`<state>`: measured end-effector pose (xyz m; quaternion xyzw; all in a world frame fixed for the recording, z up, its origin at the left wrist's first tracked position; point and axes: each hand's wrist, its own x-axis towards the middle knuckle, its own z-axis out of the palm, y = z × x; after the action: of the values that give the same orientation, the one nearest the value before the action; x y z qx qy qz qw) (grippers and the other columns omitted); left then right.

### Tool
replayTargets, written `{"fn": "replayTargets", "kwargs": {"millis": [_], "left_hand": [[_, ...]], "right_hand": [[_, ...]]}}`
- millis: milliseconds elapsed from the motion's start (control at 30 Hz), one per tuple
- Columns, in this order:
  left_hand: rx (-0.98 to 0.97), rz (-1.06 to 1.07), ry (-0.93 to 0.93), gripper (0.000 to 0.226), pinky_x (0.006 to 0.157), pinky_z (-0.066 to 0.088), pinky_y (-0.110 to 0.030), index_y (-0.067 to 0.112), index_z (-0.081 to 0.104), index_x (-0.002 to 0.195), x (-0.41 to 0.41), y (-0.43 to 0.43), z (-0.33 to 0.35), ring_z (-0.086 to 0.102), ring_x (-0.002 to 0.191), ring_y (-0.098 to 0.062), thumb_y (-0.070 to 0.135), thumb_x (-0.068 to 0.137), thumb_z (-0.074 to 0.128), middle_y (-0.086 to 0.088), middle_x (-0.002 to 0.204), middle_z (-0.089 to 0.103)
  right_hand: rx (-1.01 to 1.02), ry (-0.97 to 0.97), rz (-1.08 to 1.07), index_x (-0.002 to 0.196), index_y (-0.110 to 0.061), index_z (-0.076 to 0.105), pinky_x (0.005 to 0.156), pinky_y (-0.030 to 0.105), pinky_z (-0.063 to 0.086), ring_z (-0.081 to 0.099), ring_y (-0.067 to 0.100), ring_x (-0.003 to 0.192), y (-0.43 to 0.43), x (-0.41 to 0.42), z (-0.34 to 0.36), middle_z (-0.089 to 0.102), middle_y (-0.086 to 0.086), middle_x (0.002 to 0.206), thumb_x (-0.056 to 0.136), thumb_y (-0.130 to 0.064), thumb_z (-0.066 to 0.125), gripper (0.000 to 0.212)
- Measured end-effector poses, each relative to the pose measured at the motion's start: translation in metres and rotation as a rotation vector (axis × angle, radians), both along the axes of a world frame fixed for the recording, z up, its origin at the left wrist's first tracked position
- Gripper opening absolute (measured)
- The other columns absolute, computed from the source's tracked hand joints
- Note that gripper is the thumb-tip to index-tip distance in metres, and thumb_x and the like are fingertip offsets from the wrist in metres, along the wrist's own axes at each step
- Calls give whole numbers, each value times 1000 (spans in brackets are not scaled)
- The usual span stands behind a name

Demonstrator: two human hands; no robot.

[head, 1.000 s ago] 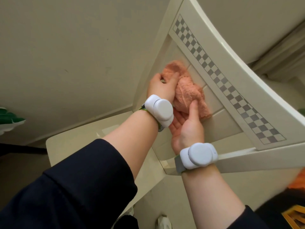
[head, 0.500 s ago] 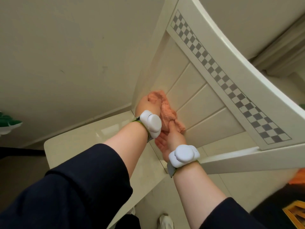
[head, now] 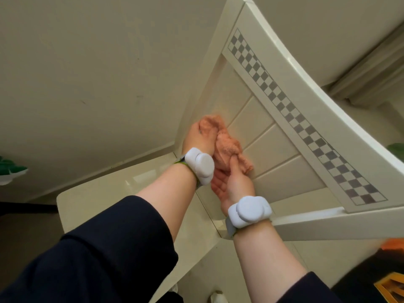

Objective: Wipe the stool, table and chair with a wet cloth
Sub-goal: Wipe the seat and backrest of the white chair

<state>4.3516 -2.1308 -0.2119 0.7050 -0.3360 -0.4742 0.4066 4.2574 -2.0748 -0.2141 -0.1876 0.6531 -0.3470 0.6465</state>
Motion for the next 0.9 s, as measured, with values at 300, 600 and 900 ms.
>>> {"fn": "replayTargets", "kwargs": {"millis": [300, 600, 900], "left_hand": [[343, -207, -51, 29, 89, 53, -45, 6, 63, 100, 7, 39, -52, 63, 99, -37, 26, 95, 42, -22, 108, 65], [-41, -41, -29, 33, 90, 42, -30, 16, 56, 116, -1, 19, -4, 55, 107, -30, 38, 93, 49, -15, 119, 55], [75, -211, -253, 50, 98, 33, -37, 28, 34, 138, 12, -10, -23, 40, 119, -36, 37, 90, 44, -14, 127, 46]], "right_hand": [[316, 71, 107, 91, -7, 56, 71, 28, 48, 63, 20, 78, 32, -2, -51, 65, 11, 104, 97, -51, 34, 49], [-70, 48, -39, 86, -13, 62, 45, 20, 51, 69, 11, 55, 2, 9, -4, 72, -1, 61, 97, -47, 38, 43], [-51, 38, 29, 83, -14, 62, 50, 23, 52, 69, 14, 60, -15, 16, -14, 71, 0, 64, 99, -44, 34, 45]]}}
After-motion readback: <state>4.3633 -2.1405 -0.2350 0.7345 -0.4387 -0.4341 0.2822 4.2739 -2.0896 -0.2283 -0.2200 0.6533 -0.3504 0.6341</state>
